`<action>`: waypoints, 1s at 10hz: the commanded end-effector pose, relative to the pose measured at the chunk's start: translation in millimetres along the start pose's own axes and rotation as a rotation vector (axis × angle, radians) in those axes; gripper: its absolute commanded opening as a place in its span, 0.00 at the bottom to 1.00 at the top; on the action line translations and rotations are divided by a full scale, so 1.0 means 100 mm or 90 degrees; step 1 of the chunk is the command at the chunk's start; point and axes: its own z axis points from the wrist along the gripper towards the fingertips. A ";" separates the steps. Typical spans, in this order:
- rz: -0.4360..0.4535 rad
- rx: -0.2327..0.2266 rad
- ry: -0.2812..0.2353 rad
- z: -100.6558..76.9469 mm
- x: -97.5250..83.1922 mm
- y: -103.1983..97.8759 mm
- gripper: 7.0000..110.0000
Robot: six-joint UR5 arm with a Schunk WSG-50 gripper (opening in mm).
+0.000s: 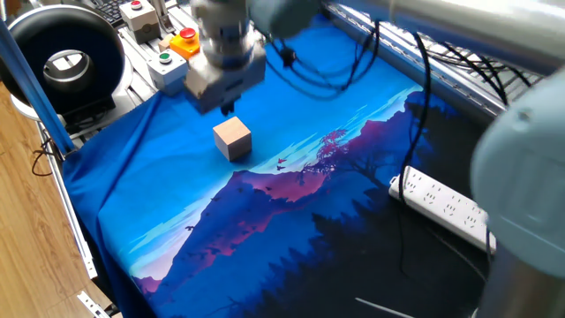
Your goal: Pick up the small block on the left and move it to the right
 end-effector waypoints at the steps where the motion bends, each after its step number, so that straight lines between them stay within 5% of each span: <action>1: -0.062 -0.004 0.006 -0.08 -0.23 -0.35 0.00; 7: -0.087 -0.006 0.013 0.01 -0.16 -0.60 0.00; 10: -0.094 -0.016 0.007 0.19 0.00 -0.85 0.00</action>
